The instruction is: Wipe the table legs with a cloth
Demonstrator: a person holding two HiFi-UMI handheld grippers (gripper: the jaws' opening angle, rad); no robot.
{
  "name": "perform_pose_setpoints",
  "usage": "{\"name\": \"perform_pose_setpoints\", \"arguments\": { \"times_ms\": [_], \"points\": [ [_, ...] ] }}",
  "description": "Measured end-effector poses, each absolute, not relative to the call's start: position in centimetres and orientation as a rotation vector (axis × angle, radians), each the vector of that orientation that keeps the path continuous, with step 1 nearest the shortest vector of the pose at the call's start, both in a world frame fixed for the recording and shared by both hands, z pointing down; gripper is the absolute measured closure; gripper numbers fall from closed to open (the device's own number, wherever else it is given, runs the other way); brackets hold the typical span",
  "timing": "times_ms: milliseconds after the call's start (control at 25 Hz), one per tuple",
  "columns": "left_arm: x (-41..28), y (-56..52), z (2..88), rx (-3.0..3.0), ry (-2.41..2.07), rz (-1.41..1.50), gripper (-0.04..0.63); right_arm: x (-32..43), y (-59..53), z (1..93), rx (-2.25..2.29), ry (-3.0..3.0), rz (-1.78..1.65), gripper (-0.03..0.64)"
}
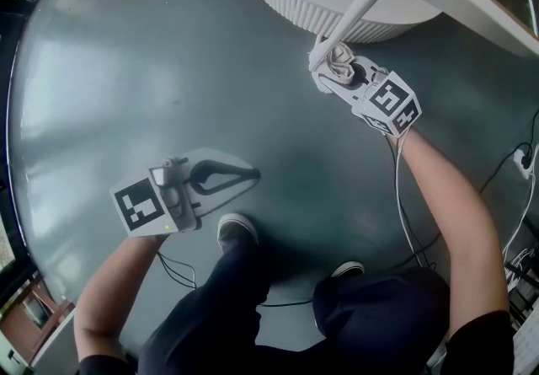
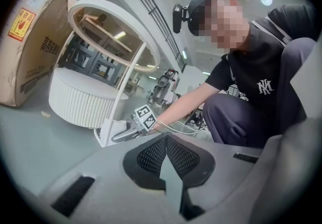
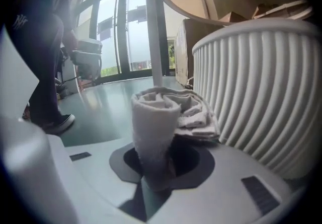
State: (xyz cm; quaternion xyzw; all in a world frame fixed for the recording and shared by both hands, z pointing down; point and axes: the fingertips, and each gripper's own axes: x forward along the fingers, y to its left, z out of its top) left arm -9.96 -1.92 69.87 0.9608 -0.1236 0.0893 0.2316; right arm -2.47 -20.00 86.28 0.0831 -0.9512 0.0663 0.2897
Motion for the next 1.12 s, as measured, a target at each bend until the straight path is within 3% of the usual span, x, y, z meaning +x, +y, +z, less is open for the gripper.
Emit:
{"name": "perform_pose_setpoints", "arguments": {
  "times_ms": [200, 480, 840, 1120],
  "points": [
    [-10.4, -2.3, 67.7, 2.592, -0.401, 0.174, 0.589, -1.6, -19.4, 84.1, 0.285, -2.406, 0.366, 0.541],
    [-7.5, -0.4, 58.0, 2.514, -0.41, 0.206, 0.589, 2.9, -9.4, 69.6, 0.24, -2.503, 0.559, 0.541],
    [-6.0, 7.2, 38.0, 2.344, -0.485, 0.266, 0.589, 11.0, -0.2, 40.5, 0.278, -2.556, 0.425, 0.541],
    [-0.3, 10.8, 17.5, 2.393, -0.583, 0.233, 0.589, 19.6, 2.4, 14.0, 0.538, -2.743, 0.38, 0.541]
  ]
}}
